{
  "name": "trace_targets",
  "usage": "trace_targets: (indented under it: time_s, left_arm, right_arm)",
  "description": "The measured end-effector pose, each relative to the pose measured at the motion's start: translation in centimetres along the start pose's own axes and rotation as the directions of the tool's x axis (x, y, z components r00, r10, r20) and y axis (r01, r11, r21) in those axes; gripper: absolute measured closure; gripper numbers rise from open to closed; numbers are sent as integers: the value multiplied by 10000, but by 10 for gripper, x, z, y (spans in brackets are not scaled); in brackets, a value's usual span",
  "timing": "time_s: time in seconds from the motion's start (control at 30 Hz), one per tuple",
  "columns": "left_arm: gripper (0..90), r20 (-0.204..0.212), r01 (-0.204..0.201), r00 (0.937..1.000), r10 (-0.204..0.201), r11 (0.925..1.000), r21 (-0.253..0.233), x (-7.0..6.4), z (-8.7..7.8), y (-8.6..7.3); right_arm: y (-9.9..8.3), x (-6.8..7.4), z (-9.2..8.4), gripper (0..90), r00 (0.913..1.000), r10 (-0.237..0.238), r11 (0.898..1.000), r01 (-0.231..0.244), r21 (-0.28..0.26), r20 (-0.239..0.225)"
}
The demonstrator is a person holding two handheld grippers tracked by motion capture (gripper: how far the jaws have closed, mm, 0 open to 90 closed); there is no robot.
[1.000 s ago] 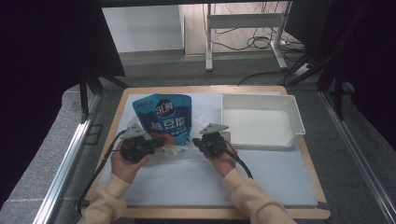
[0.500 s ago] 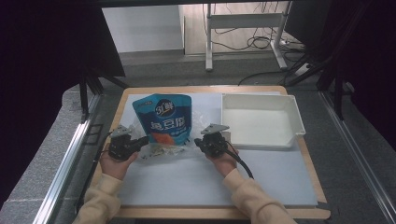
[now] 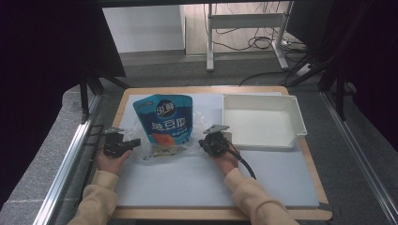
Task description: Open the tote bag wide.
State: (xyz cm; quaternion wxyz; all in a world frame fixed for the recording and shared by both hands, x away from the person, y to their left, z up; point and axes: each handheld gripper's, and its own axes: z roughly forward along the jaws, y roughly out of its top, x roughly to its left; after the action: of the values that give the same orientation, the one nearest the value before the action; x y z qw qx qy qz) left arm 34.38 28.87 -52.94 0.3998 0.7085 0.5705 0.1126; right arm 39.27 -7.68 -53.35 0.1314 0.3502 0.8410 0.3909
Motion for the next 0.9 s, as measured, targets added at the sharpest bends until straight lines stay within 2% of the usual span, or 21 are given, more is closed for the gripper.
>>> trace_targets:
  time_s: [0.23,0.4,0.5,0.63,0.73,0.8,0.9]
  left_arm:
    - [900,-296,75,9995,-64,9992,392,12,6,-5]
    - [900,-193,114,9998,-104,9985,527,15,9,-9]
    - [900,-148,101,9998,-92,9984,564,15,10,-9]
    - [900,-65,167,9998,-163,9983,564,16,11,-9]
    - [900,-2,193,9998,-194,9981,584,15,12,-10]
    - [900,7,191,9998,-192,9981,581,15,12,-10]
    - [900,41,153,9999,-156,9980,612,16,12,-10]
  right_arm:
    - [-3,-8,1,889,9997,206,9997,-209,147,163]
    - [-4,-11,-1,889,9993,355,9993,-356,86,153]
    - [2,-5,-8,889,9989,385,9988,-393,-294,-252]
    - [15,9,-12,889,9963,142,9972,-204,-722,-850]
    - [18,16,-3,889,9931,104,9979,-177,-617,-1167]
    - [16,18,6,889,9923,141,9990,-192,-401,-1229]
    - [11,21,14,889,9875,54,10000,-55,3,-1575]
